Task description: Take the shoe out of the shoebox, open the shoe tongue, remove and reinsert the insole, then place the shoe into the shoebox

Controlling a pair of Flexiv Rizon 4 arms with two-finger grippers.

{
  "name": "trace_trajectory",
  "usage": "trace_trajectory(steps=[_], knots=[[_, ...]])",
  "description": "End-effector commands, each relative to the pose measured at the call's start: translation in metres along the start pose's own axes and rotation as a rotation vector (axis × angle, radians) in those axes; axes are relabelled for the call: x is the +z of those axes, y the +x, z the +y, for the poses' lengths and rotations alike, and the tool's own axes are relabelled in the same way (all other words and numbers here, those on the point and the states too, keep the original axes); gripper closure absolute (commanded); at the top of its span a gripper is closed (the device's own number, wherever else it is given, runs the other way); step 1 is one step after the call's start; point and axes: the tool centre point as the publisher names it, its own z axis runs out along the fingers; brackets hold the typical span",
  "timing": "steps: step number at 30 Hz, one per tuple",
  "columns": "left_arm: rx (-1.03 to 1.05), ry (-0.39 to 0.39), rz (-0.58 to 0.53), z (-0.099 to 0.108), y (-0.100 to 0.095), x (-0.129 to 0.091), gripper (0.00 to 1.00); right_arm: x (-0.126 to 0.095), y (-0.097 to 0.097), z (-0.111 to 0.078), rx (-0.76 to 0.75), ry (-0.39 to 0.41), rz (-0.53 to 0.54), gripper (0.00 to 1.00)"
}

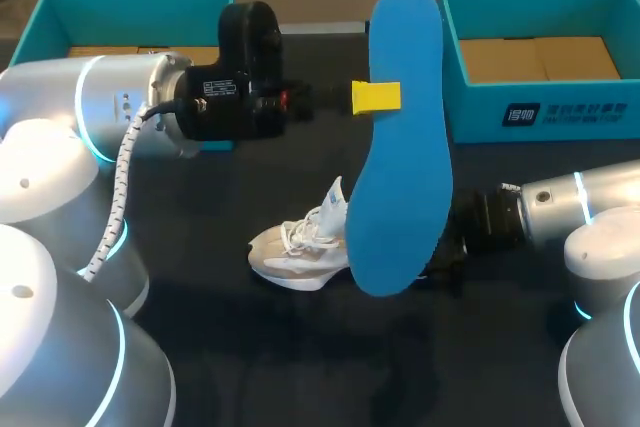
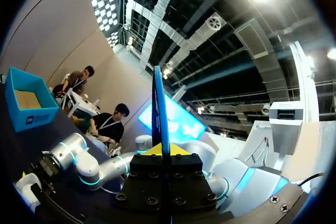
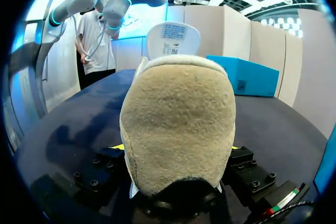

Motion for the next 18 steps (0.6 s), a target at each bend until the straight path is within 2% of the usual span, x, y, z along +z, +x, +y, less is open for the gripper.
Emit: trace_trajectory(steps=[1,18], knots=[[-0.004,0.016,0.000,0.0032,0.0023,0.0034,1.00,0.0015,0.0005,0.0007,0.000,0.004,0.000,1.00],[-0.004,0.021,0.004,0.0040,0.0034,0.0044,1.00,0.0015,0.0005,0.0007,0.000,0.004,0.000,1.00]])
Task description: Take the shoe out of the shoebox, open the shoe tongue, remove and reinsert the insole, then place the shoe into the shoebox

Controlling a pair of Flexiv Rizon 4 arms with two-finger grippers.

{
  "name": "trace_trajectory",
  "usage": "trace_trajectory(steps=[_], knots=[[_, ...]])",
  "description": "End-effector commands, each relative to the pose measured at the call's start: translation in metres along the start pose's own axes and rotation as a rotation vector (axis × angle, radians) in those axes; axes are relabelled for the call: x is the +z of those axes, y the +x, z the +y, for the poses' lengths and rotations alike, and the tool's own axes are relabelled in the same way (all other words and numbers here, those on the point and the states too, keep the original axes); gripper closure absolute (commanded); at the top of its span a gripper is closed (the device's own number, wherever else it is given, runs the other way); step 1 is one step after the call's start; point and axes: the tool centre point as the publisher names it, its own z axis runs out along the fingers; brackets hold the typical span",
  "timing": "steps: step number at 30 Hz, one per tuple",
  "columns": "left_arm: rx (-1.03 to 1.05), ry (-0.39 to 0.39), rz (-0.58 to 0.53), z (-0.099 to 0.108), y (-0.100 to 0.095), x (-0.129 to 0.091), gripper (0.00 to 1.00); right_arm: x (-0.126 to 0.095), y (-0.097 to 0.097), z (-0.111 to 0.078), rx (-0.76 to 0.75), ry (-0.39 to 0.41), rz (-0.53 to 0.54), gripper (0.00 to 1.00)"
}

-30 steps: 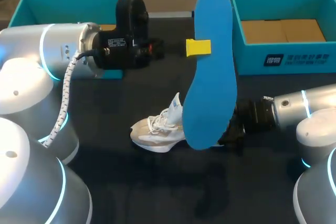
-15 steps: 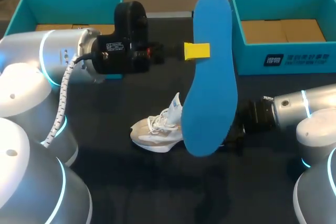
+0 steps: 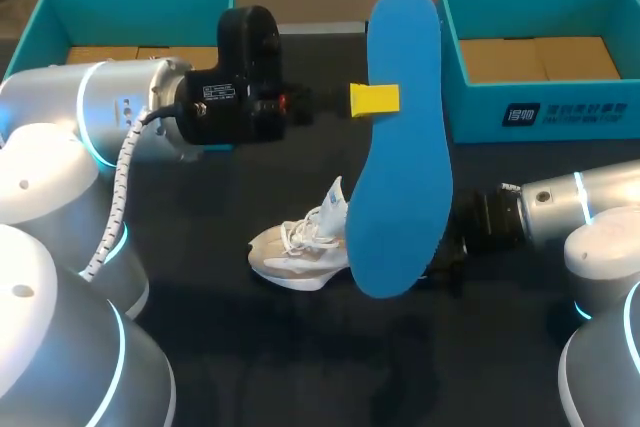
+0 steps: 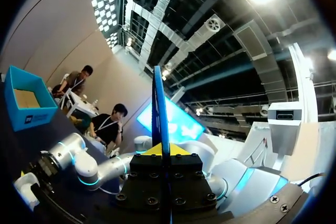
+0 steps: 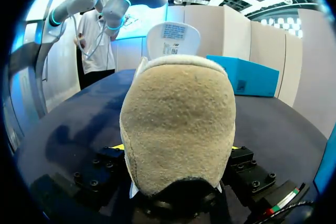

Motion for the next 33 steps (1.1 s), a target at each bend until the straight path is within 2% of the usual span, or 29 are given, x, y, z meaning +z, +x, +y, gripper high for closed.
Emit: trace_trajectory(steps=[1,20,21,22,23,24,25,30,33], knots=[[0.000,0.011,-0.007,0.003,0.003,0.005,1.00,0.001,0.001,0.001,0.000,0.004,0.000,1.00],[0.000,0.011,-0.007,0.003,0.003,0.005,1.00,0.001,0.001,0.001,0.000,0.004,0.000,0.99],[0.000,0.011,-0.007,0.003,0.003,0.005,1.00,0.001,0.001,0.001,0.000,0.004,0.000,0.93],[0.000,0.011,-0.007,0.003,0.003,0.005,1.00,0.001,0.001,0.001,0.000,0.004,0.000,0.82],[0.000,0.011,-0.007,0.003,0.003,0.005,1.00,0.001,0.001,0.001,0.000,0.004,0.000,0.63],[0.000,0.011,-0.007,0.003,0.003,0.005,1.00,0.001,0.001,0.001,0.000,0.004,0.000,0.19],[0.000,0.011,-0.007,0.003,0.003,0.005,1.00,0.001,0.001,0.001,0.000,0.004,0.000,0.00],[0.000,0.011,-0.007,0.003,0.003,0.005,1.00,-0.005,-0.001,0.003,-0.004,0.007,0.001,0.00],[0.000,0.011,-0.007,0.003,0.003,0.005,1.00,-0.010,-0.004,0.004,0.000,0.035,0.005,0.00]])
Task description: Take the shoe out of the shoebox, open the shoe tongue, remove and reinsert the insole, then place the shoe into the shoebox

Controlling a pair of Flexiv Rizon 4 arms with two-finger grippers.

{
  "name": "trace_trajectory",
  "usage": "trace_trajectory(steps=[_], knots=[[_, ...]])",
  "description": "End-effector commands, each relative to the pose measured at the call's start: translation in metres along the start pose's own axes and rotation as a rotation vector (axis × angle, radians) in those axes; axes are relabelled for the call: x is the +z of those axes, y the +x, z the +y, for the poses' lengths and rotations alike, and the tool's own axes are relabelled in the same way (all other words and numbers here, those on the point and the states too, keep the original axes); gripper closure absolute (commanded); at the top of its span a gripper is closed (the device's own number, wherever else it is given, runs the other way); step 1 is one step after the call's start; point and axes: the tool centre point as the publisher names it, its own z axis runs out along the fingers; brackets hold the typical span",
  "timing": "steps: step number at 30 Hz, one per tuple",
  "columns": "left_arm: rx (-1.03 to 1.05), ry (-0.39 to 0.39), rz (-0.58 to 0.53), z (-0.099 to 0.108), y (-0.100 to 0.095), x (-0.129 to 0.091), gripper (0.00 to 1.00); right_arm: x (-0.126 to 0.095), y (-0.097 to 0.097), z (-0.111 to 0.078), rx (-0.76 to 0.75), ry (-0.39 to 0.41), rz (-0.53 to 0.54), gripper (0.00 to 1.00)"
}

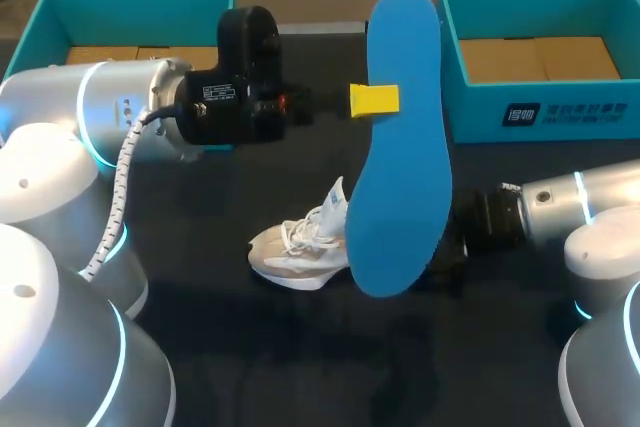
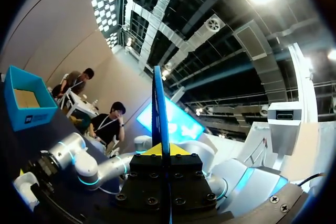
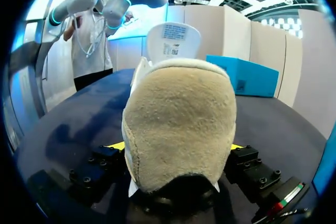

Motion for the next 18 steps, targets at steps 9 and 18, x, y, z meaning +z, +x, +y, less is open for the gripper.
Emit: trace_trajectory(steps=[9,18], knots=[[0.000,0.011,-0.008,0.002,0.004,0.006,1.00,-0.022,0.002,0.020,0.026,0.177,0.016,0.00],[0.000,0.011,-0.008,0.002,0.004,0.006,1.00,-0.040,0.002,0.038,0.034,0.330,0.010,0.00]])
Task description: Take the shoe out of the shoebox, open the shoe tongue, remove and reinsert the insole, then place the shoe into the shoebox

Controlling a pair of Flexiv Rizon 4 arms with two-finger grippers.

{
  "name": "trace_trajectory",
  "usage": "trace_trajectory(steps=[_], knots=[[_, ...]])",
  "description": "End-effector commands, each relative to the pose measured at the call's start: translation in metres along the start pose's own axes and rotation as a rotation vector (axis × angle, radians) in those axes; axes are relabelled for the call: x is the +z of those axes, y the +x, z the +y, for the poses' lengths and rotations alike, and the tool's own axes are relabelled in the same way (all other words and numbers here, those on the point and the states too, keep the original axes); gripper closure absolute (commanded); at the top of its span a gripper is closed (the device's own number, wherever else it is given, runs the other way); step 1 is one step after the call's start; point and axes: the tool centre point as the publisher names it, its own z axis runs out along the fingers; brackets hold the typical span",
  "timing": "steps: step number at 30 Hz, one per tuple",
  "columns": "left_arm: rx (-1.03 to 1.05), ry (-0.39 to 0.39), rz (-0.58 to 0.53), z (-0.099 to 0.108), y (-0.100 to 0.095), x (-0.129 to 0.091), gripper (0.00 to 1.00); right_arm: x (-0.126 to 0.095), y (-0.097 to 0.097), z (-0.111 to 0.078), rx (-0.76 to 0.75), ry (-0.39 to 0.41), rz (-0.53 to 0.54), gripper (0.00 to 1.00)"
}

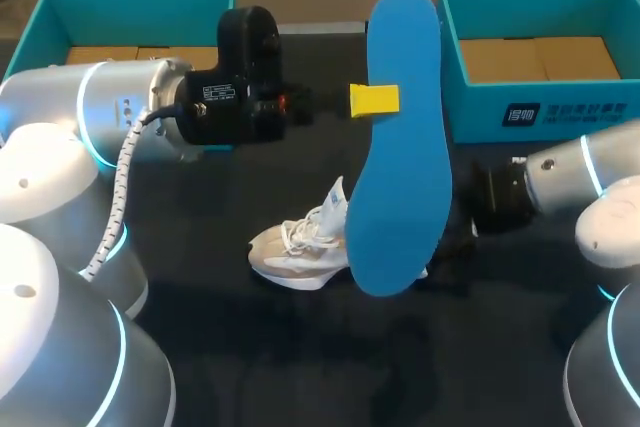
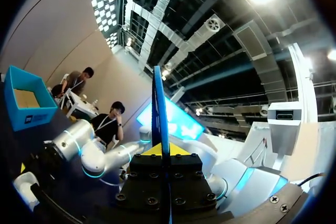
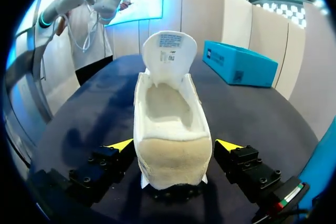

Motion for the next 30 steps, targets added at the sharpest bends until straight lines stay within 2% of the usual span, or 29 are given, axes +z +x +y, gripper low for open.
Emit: trace_trajectory(steps=[1,17,21,30], knots=[[0.000,0.011,-0.008,0.002,0.004,0.006,1.00,-0.014,0.005,0.012,0.015,0.164,0.023,0.00],[0.000,0.011,-0.008,0.002,0.004,0.006,1.00,-0.014,0.005,0.012,0.015,0.164,0.023,0.00],[0.000,0.011,-0.008,0.002,0.004,0.006,1.00,-0.021,0.003,0.019,-0.010,0.230,0.014,0.00],[0.000,0.011,-0.008,0.002,0.004,0.006,1.00,-0.027,0.003,0.032,-0.025,0.327,0.035,0.00]])
